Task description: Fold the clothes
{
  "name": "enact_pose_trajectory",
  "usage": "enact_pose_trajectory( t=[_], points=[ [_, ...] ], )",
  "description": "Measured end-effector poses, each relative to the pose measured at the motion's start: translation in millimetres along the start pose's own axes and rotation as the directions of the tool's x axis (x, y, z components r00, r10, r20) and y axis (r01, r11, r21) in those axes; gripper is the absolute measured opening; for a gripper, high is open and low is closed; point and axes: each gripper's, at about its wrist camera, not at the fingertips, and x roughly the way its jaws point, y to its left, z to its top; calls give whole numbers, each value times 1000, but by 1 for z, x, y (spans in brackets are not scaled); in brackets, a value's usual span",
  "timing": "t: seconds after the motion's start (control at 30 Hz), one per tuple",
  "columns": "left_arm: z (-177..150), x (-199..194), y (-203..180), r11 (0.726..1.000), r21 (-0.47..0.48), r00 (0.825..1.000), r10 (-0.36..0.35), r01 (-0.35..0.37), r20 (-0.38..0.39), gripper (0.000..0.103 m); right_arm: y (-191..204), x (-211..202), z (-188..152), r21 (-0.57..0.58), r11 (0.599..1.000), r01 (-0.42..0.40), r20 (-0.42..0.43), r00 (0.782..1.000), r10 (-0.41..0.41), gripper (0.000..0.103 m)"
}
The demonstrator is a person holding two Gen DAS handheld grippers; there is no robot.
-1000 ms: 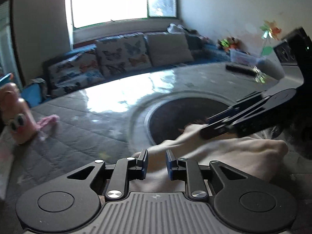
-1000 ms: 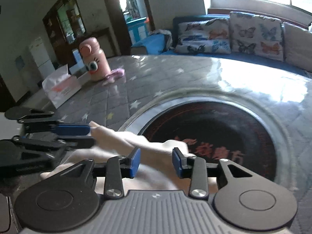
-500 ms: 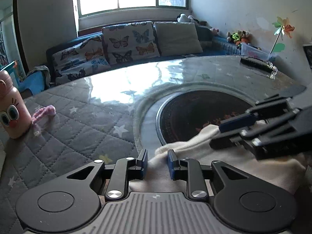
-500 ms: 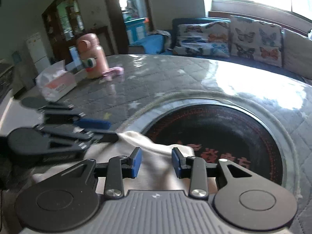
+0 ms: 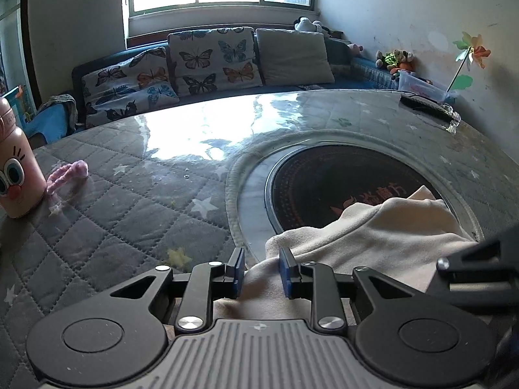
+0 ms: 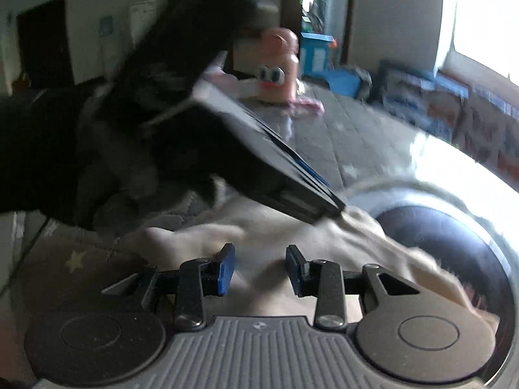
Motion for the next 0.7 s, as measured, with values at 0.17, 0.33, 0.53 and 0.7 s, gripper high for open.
enact_pose_trajectory(
  t=[0.17, 0.33, 0.53, 0.7],
  points=[
    [-1, 1, 1, 1000, 3, 1000, 0, 0, 0, 30, 17, -3, 2, -29, 998, -58, 33, 998, 59, 34],
    [-1, 2, 1, 1000, -6, 1000, 11, -11, 2, 36, 23, -5, -1, -35, 996, -87, 17, 996, 88, 34],
    [-3, -6, -1, 1000, -14, 1000, 24, -23, 15, 36, 3, -50, -13, 49, 994, -101, 46, 994, 99, 43],
    [-6, -29, -13, 999, 4, 998, 32, -33, 59, 37, -30, -77, -36, 167, 986, -11, 10, 1000, 9, 43]
  ],
)
